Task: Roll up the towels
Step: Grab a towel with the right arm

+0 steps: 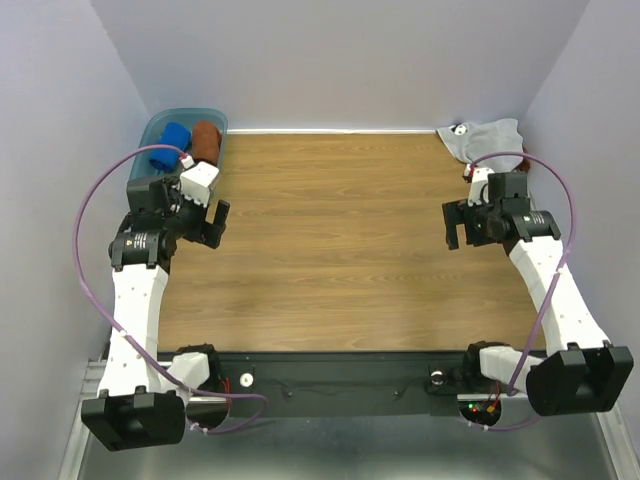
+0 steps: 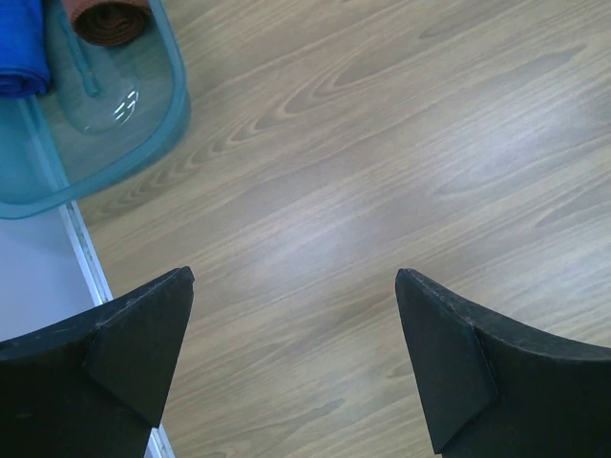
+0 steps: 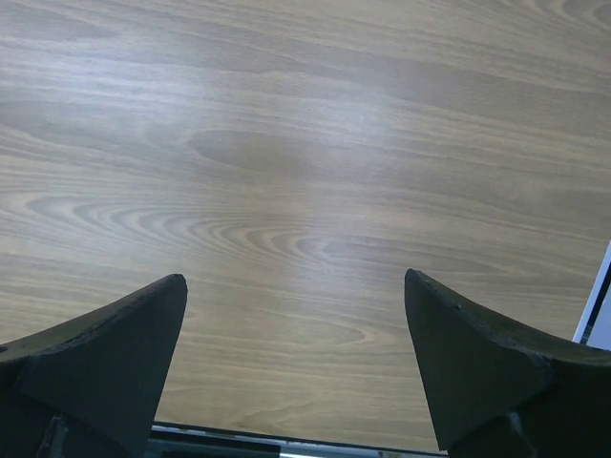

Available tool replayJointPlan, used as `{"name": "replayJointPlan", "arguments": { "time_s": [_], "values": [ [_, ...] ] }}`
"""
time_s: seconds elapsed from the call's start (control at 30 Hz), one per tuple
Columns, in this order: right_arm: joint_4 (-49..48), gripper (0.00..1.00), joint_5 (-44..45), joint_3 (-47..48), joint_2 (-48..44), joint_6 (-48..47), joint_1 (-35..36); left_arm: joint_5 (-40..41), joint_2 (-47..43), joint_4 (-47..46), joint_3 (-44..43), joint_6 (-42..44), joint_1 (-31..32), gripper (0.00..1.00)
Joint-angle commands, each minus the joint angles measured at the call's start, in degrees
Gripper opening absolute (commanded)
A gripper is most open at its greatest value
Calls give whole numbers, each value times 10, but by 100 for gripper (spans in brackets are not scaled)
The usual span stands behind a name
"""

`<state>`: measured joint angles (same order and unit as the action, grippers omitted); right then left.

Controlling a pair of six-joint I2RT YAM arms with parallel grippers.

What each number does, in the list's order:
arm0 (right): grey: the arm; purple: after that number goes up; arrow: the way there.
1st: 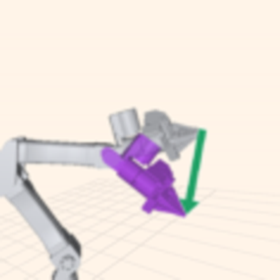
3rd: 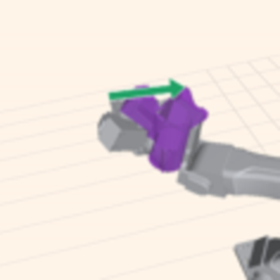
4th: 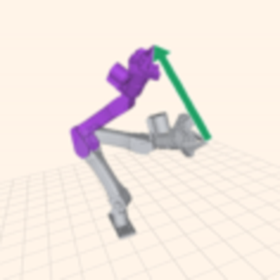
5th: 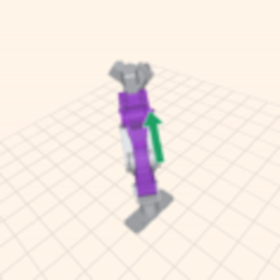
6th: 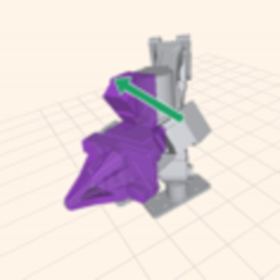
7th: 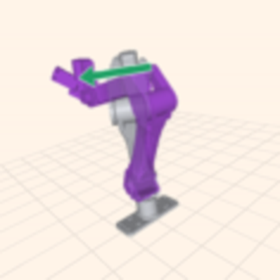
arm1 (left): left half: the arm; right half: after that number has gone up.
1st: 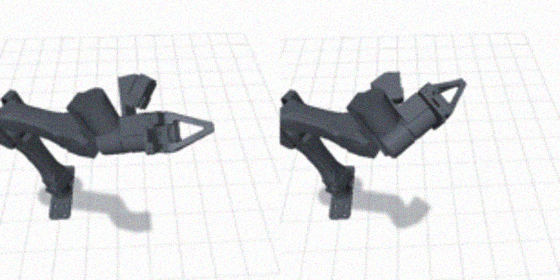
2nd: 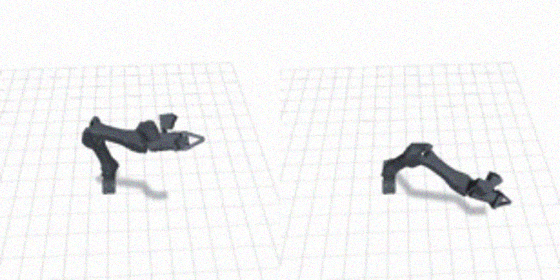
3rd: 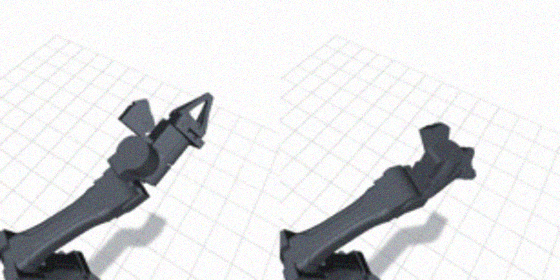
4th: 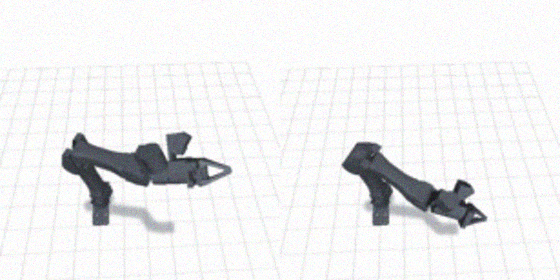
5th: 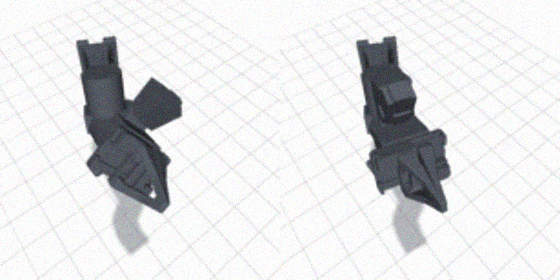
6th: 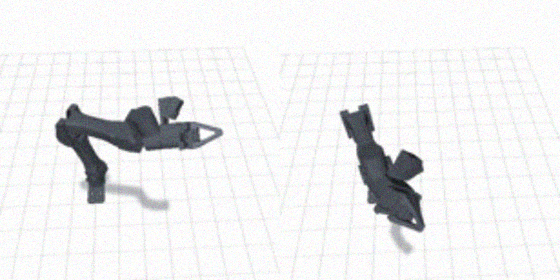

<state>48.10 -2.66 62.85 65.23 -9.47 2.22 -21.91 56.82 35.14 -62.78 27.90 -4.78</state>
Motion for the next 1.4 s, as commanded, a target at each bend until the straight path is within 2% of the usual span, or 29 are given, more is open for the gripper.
{"name": "replayJointPlan", "arguments": {
  "time_s": [0.0, 0.3, 0.33, 0.37, 0.4, 0.43, 0.53, 0.67, 0.83, 0.97, 1.07, 1.37],
  "values": [
    [-34, 100, 35, 40, 38, -14, -4, 14, 7, -32, -14, -4, 26, 99],
    [-70, 100, 42, 153, 191, -7, -4, 93, 39, -95, -31, -56, 134, 99],
    [-82, 100, 46, 166, 231, -7, -4, 95, 48, -96, -34, -58, 144, 99],
    [-89, 97, 52, 178, 251, -7, -4, 93, 52, -101, -36, -65, 148, 99],
    [-99, 88, 62, 212, 299, -5, -5, 88, 58, -100, -44, -68, 150, 99],
    [-99, 88, 63, 232, 300, -2, -7, 84, 63, -100, -47, -72, 152, 99],
    [-108, 74, 70, 316, 410, 9, -15, 64, 75, -100, -66, -87, 159, 99],
    [-120, 63, 93, 429, 501, 21, -20, 52, 72, -111, -76, -108, 162, 99],
    [-133, 62, 142, 583, 636, 26, -42, 44, 62, -125, -81, -123, 165, 99],
    [-139, 58, 164, 657, 712, 28, -48, 44, 70, -125, -81, -127, 165, 99],
    [-148, 57, 178, 687, 758, 26, -50, 49, 74, -125, -79, -130, 166, 99],
    [-214, 56, 196, 710, 810, 34, -50, 48, 80, -127, -63, -147, 166, 99]
  ]
}}
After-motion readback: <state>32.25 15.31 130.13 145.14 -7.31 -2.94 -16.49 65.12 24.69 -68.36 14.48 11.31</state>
